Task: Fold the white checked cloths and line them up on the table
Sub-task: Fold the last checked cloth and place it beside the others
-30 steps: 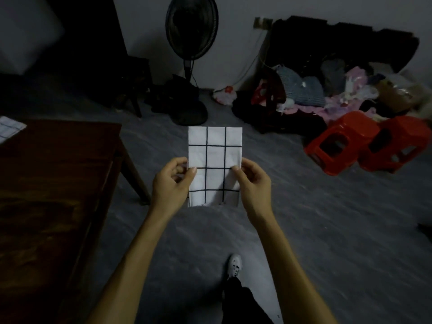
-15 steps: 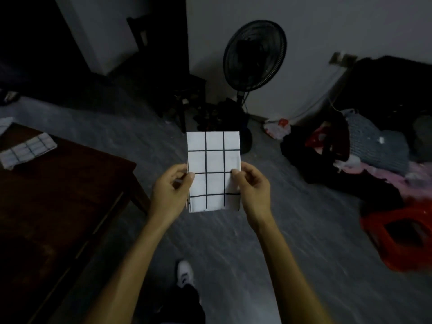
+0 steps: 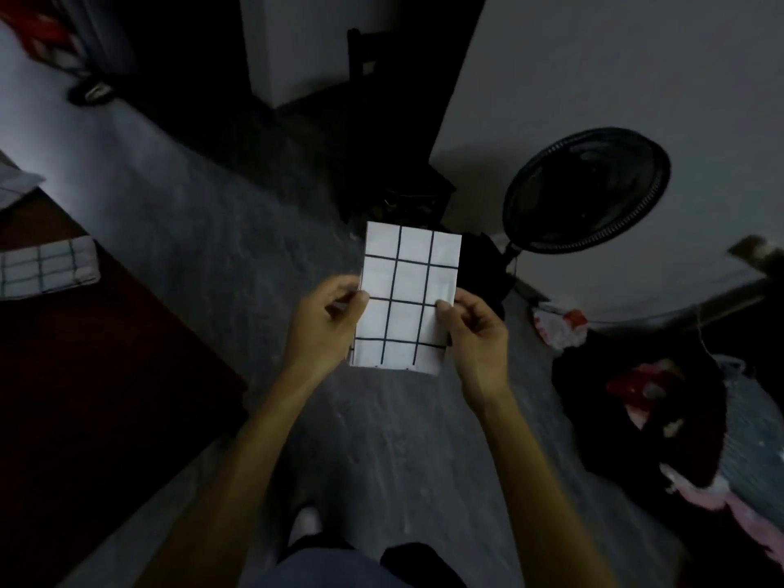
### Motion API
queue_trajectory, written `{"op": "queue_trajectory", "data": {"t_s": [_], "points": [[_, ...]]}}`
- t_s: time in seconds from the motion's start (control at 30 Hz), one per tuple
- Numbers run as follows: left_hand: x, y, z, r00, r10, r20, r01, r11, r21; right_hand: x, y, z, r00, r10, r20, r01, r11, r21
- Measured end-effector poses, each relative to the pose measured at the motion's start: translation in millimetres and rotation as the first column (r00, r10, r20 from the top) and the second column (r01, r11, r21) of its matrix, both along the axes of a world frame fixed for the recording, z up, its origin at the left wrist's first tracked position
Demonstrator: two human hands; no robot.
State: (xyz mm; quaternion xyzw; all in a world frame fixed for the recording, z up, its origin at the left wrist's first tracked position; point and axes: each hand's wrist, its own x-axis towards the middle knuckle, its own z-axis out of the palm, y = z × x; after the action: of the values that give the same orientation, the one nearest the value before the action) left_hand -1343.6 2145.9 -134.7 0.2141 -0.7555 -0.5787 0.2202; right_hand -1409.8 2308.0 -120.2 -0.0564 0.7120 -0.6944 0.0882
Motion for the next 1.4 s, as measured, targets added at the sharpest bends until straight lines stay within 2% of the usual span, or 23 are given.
{"op": "queue_trajectory", "data": {"t_s": [0.3, 0.37, 0.5, 0.67, 0.77, 0.9, 1.0, 1.1, 1.17, 1.3, 1.4], "points": [[-121.7, -71.0, -24.0, 0.947, 0.285, 0.149, -0.259, 0.95, -0.173, -165.9, -98.1, -28.0, 0.944, 0.327, 0.038, -0.323, 0.943, -0.08], [-146.4, -82.6, -24.6, 0.932, 0.342, 0.121, -0.307, 0.921, -0.241, -204.2, -118.9, -37.4, 0.913, 0.406, 0.024, -0.405, 0.914, -0.034], [-186.8, -96.6, 2.0, 0.848, 0.529, 0.031, -0.521, 0.842, -0.143, -261.3, -155.4, -33.1, 0.79, 0.612, -0.038, -0.605, 0.789, 0.111], [-206.6, -115.8, 27.0, 0.726, 0.688, -0.012, -0.687, 0.724, -0.065, -300.3, -218.8, -7.9, 0.61, 0.788, -0.079, -0.771, 0.614, 0.17], [-208.5, -132.0, 30.4, 0.647, 0.762, -0.013, -0.762, 0.647, -0.036, -306.2, -256.0, -10.5, 0.521, 0.853, -0.013, -0.844, 0.518, 0.14], [-196.2, -163.9, 20.4, 0.513, 0.857, 0.051, -0.856, 0.515, -0.043, -291.3, -313.6, -24.0, 0.486, 0.872, 0.057, -0.873, 0.482, 0.079], [-180.1, -195.9, 4.4, 0.426, 0.903, 0.056, -0.903, 0.429, -0.043, -273.8, -360.1, -34.7, 0.426, 0.9, 0.092, -0.902, 0.416, 0.114], [-162.3, -228.6, -12.3, 0.355, 0.935, 0.014, -0.935, 0.355, -0.008, -259.9, -405.2, -35.7, 0.296, 0.95, 0.094, -0.946, 0.279, 0.163], [-152.9, -246.4, -24.4, 0.287, 0.958, 0.015, -0.958, 0.287, 0.013, -254.3, -434.3, -35.5, 0.245, 0.966, 0.084, -0.949, 0.221, 0.225], [-129.8, -283.0, -32.9, 0.101, 0.995, 0.018, -0.994, 0.1, 0.035, -229.3, -500.4, -34.8, 0.073, 0.994, 0.079, -0.958, 0.048, 0.283], [-107.8, -298.8, -34.9, -0.007, 0.998, 0.059, -0.999, -0.01, 0.047, -197.2, -533.4, -37.2, -0.081, 0.992, 0.096, -0.956, -0.104, 0.273]]}}
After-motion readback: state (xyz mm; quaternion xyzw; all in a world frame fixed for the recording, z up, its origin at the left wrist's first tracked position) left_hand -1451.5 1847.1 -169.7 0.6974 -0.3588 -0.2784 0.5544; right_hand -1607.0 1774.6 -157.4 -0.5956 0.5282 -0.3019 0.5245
